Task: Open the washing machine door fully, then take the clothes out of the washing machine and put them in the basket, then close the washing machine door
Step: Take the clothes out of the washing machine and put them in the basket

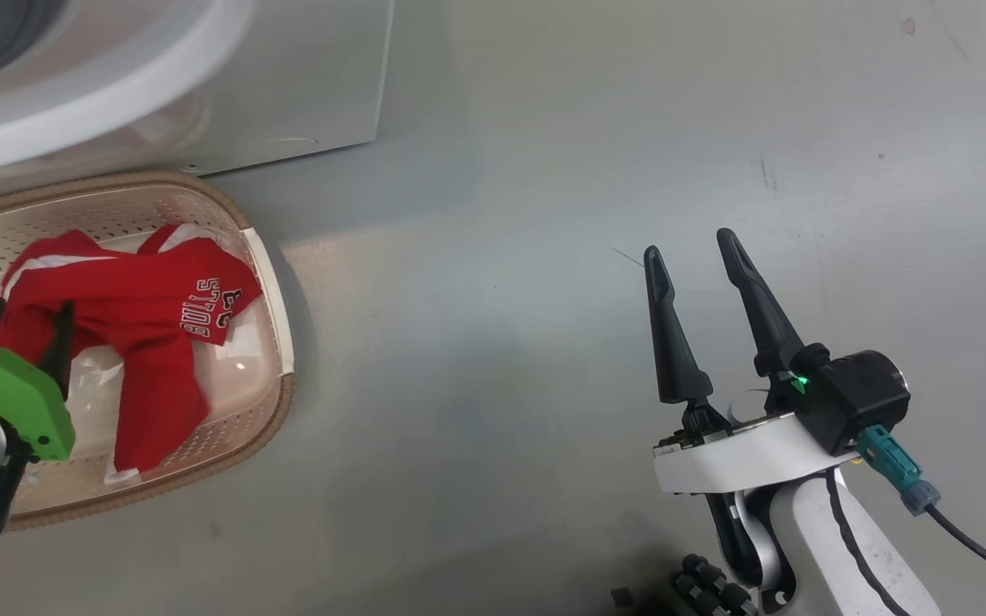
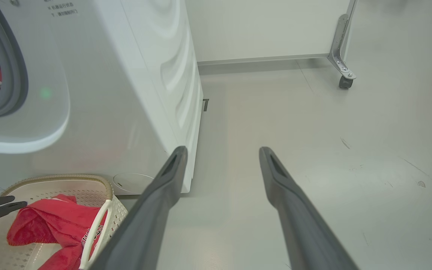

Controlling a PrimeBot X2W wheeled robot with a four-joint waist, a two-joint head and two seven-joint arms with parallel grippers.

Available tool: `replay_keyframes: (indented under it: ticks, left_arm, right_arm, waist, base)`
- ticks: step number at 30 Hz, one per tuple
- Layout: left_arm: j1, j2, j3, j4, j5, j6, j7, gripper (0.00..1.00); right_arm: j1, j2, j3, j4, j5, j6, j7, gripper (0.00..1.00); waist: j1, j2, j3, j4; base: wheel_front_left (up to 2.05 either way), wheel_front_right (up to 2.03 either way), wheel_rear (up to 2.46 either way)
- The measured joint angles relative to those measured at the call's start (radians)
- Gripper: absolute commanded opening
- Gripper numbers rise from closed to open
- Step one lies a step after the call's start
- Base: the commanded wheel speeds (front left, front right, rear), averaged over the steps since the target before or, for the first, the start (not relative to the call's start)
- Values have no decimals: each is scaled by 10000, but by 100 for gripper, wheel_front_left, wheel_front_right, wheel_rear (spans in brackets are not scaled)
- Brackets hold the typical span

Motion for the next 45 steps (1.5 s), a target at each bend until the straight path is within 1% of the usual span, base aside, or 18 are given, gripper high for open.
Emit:
replay_keyframes:
  ticks: [7, 14, 23, 26, 29, 34, 36, 39, 45]
  left_arm:
    - [-48, -136, -336, 69, -21, 0, -142, 100]
    - [-48, -316, -865, -98, 10, 0, -675, 100]
    - [-17, -489, -1342, -245, 12, 0, -984, 100]
    - [53, -681, -1473, -412, 12, 0, -1072, 100]
    - [115, -744, -1530, -527, 10, 0, -1162, 100]
    - [211, -775, -1329, -761, -33, 0, -1248, 100]
    - [344, -823, -1197, -853, -205, 0, -1248, 100]
    - [634, -861, -1024, -1001, -374, 0, -1248, 100]
    - [855, -825, -169, -1848, -297, -2, -1248, 100]
  right_arm:
    - [-75, 0, -48, 117, -2, 0, 0, 100]
    - [-199, 0, -270, 293, -2, -2, 0, 100]
    - [-200, -6, -564, 688, -2, -2, 0, 100]
    - [-192, -8, -696, 882, -2, -2, 0, 100]
    - [-181, -12, -746, 988, -2, 0, 0, 100]
    - [-35, -12, -892, 1235, -2, 27, 0, 100]
    - [104, -12, -961, 1371, -2, 35, 0, 100]
    - [315, -13, -1078, 1530, -2, 127, 0, 100]
    - [693, -12, -1294, 1720, 0, 299, 0, 100]
  waist:
    - [0, 0, -273, 150]
    - [0, 0, -734, 343]
    - [0, 1, -1470, 721]
    - [0, 1, -1905, 960]
    - [0, 0, -2125, 1094]
    - [0, 0, -2675, 1453]
    - [0, 0, -2902, 1597]
    - [0, 0, -3251, 1802]
    - [0, 0, -3966, 2155]
  base:
    - [0, 0, 0]
    - [0, 0, 0]
    - [0, 0, 0]
    - [0, 0, 0]
    - [0, 0, 0]
    - [0, 0, 0]
    - [0, 0, 0]
    - [0, 0, 0]
    - [0, 0, 0]
